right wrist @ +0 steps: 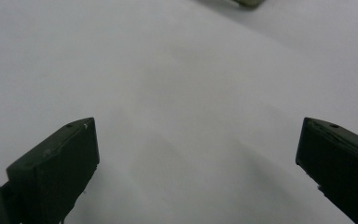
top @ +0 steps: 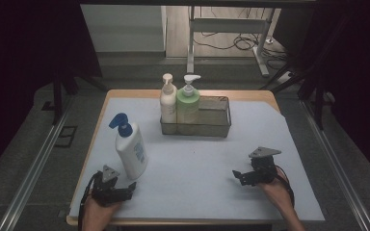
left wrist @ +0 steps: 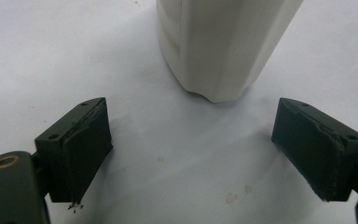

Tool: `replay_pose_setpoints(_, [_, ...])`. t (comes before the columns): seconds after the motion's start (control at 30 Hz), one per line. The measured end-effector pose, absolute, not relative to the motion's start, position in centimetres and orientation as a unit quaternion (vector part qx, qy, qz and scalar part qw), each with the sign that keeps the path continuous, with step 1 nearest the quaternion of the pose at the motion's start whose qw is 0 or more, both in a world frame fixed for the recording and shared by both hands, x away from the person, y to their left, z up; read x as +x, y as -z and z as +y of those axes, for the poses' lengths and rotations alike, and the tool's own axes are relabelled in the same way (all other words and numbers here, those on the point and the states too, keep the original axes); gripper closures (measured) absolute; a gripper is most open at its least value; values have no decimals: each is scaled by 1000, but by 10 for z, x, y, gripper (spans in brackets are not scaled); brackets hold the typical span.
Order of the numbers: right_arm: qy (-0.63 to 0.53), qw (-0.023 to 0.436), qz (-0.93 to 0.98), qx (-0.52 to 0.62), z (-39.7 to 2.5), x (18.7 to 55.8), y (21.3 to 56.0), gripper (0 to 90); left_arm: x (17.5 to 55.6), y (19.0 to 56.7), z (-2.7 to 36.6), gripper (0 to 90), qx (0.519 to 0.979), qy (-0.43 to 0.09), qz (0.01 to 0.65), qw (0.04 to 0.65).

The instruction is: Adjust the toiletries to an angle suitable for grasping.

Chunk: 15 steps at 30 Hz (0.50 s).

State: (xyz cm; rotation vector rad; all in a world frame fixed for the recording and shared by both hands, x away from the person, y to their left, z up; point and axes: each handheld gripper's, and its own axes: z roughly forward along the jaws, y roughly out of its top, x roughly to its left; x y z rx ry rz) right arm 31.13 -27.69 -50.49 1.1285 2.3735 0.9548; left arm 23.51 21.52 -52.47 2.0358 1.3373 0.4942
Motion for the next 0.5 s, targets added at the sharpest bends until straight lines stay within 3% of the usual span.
replay_pose_setpoints(0.5, [-333, 162, 833, 411, -284, 313, 522, 0, 232, 520, 224, 168, 776, -176, 515, 318])
